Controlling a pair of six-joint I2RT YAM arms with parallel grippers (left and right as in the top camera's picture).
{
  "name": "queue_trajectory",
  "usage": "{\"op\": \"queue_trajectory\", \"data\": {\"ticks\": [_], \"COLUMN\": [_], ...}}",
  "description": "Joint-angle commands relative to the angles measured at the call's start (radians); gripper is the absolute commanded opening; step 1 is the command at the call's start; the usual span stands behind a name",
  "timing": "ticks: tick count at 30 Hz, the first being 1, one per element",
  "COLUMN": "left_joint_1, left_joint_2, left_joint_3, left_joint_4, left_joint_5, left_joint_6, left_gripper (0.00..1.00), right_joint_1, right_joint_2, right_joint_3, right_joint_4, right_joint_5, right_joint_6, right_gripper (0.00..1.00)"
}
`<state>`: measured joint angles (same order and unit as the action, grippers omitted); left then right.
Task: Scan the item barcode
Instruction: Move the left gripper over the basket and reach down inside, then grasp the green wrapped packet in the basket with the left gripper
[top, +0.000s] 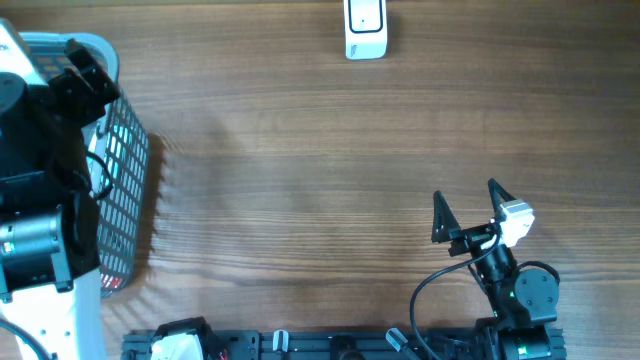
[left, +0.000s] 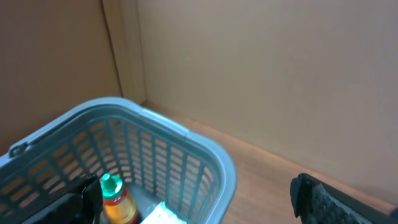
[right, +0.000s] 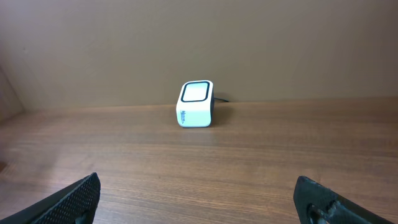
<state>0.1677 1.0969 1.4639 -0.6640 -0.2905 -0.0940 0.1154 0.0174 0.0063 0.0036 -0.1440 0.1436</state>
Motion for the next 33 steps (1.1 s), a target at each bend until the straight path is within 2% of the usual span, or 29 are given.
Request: {"op": "queue_trajectory", "data": {"ticks": [1,6,7,10,13,15,17,22,26,33], "left_joint_1": [0.009,0.008,0.010,0.010,0.026,0.075,0.152,0.333,0.439,0.463], "left_joint_2": [-0.005,-0.011,-0.011,-0.008,0.011,0.032,0.068,0.171,0.268,0.427], "left_joint_3": [0.031,0.031,0.031,0.031,0.031,0.031,0.031,0.031,0.031,0.027], "left_joint_4": [-0.077,-0.098,-0.087,-0.046,-0.032,-0.040,-0.087,-0.316,-0.437,-0.590], "left_joint_5": [0.040,0.136,0.116,-0.026,-0.260,-0.277,-0.251,-0.015,0.162,0.197], "left_joint_6": [0.011,0.013,0.012,-0.007,-0.092,-0.169,-0.267,-0.460,-0.472,-0.472], "left_gripper": [1.00,1.00,1.00,1.00,1.00,1.00,1.00,0.98,0.98,0.98], "right_joint_1": [0.006,0.006,0.006,0.006,0.006,0.006,0.006,0.006,0.006,0.006], "right_joint_2": [-0.008,-0.008,-0.008,-0.008,-0.008,-0.008,-0.008,-0.008,-0.008,-0.008], "right_joint_3": [-0.001,-0.001,-0.001,-0.001,-0.001,-0.001,-0.001,-0.001,-0.001,-0.001], "right_joint_4": [0.003,0.003,0.003,0.003,0.003,0.003,0.003,0.003,0.003,0.003], "right_joint_5": [0.017,0.017,0.017,0.017,0.017,0.017,0.018,0.017,0.017,0.018], "right_joint_6": [-0.012,-0.012,-0.012,-0.012,-0.012,-0.012,-0.012,-0.012,-0.012,-0.012], "right_gripper": [1.00,1.00,1.00,1.00,1.00,1.00,1.00,1.00,1.00,1.00]}}
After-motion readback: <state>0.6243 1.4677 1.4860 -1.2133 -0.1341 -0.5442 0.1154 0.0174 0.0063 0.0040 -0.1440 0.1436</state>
